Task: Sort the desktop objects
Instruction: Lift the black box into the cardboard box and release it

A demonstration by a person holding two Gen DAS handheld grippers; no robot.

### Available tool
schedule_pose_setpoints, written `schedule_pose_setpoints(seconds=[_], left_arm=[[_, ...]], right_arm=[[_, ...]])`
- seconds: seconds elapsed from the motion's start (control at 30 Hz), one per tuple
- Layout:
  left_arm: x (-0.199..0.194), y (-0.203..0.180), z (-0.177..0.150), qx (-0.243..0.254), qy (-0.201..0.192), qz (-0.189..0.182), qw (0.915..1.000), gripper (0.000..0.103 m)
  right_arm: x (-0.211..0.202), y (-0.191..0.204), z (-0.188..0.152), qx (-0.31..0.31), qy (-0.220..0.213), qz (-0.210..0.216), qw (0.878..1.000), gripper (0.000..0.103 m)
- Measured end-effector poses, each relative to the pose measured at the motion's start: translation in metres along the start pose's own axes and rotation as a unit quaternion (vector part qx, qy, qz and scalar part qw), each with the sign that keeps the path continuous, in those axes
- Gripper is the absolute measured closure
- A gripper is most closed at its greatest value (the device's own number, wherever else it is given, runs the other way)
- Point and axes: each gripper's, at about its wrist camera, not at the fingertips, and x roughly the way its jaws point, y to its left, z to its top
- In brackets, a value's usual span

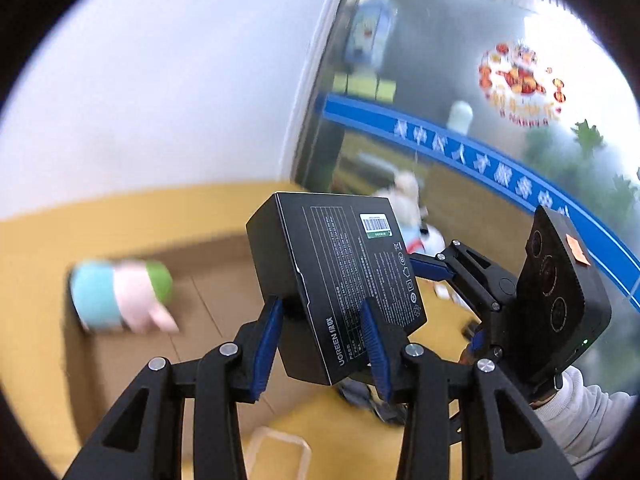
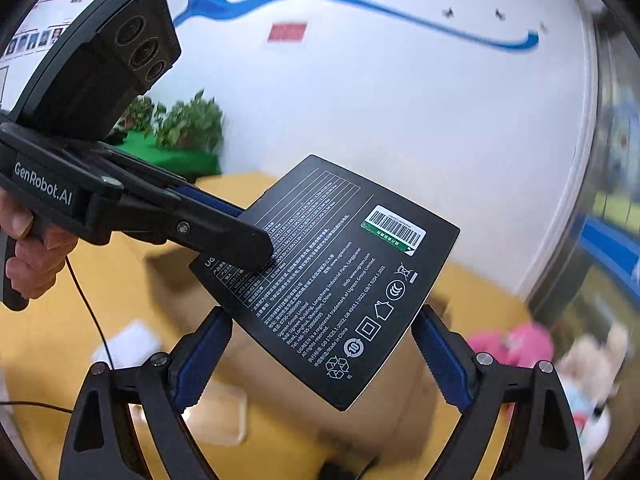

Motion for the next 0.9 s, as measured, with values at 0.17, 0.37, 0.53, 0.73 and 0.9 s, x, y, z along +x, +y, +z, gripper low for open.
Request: schedule_pose_setpoints(seconds=[0.17, 0.37, 0.53, 0.73, 0.9], left_arm=[[-0.004, 0.027, 0.061, 0.014, -0.037, 0.015, 0.9991, 0.064], [0.04, 0.078, 0.101, -0.007, -0.02, 0.036, 0.9991, 0.064], [0.102, 0.128, 0.098, -0.049, 0.024, 0.049, 0.9973, 0.064], [0.186, 0.182, 0.063, -0.125, 0.1, 0.044, 0.9861, 0.064], [0.237, 0.203, 0.034, -0.174, 0.156, 0.047, 0.9712, 0.064]], right_arm=[[0.028, -0.033, 0.062, -0.019, -0.037, -0.003, 0.999, 0.012], [0.101, -0.077, 0.098, -0.004, -0.026, 0.024, 0.999, 0.012], [0.175, -0.106, 0.085, 0.014, 0.029, 0.061, 0.998, 0.012], [0.272, -0.129, 0.033, 0.056, 0.118, 0.109, 0.985, 0.012], [0.334, -0.141, -0.022, 0.105, 0.191, 0.155, 0.964, 0.012]])
